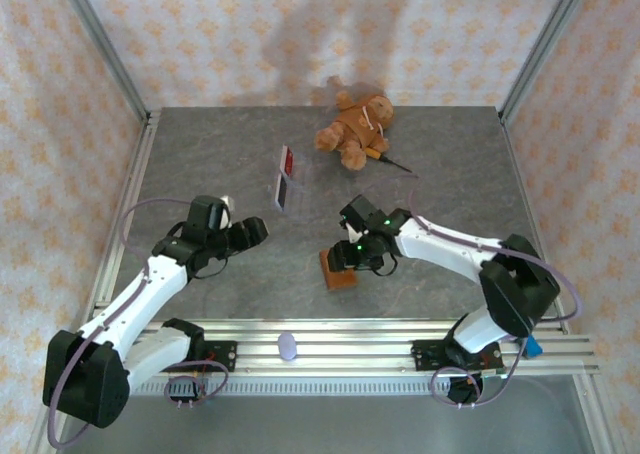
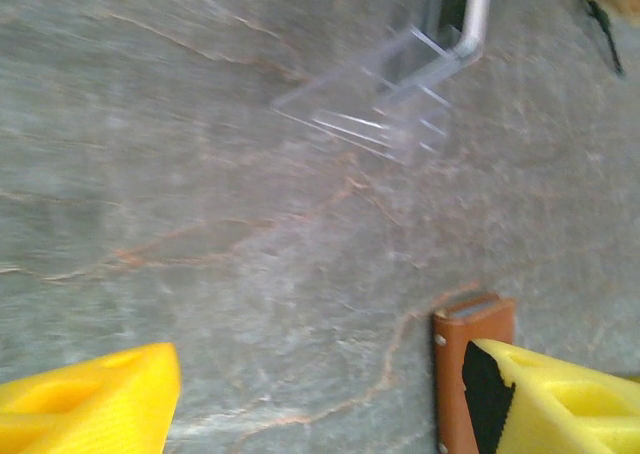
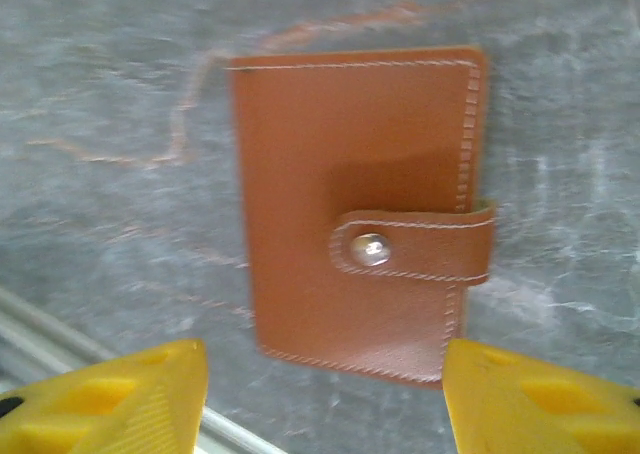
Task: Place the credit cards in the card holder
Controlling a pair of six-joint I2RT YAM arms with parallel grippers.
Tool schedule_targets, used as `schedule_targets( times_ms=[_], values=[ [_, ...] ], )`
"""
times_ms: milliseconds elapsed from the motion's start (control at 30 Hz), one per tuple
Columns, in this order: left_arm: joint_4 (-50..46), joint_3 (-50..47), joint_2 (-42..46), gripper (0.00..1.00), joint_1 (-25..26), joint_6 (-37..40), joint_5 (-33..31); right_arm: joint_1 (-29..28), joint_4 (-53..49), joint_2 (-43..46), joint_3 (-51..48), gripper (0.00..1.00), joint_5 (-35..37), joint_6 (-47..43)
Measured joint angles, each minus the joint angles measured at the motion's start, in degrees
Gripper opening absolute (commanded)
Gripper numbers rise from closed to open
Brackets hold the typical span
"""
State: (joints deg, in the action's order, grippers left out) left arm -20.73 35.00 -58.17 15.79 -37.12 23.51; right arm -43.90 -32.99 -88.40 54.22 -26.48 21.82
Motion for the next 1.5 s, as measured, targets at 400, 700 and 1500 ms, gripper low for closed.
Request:
schedule_targets(
  times_ms=[400,700,1500],
  values=[
    [10.8,-0.1,-11.9,0.71,17.6,-3.2,-1.7,0.2,1.4,-5.4,0.0,0.57,1.2,0.0],
    [15.3,-0.1,-19.0,0.7,19.4,-5.0,-1.8,0.2,9.5,-6.9,-0.2,0.55,-6.5,6.4],
    [30.5,-1.2,-30.1,0.4,19.4,-11.6,2.2,0.2,15.9,-6.3,-2.7,0.47,-4.8,7.4]
  ],
)
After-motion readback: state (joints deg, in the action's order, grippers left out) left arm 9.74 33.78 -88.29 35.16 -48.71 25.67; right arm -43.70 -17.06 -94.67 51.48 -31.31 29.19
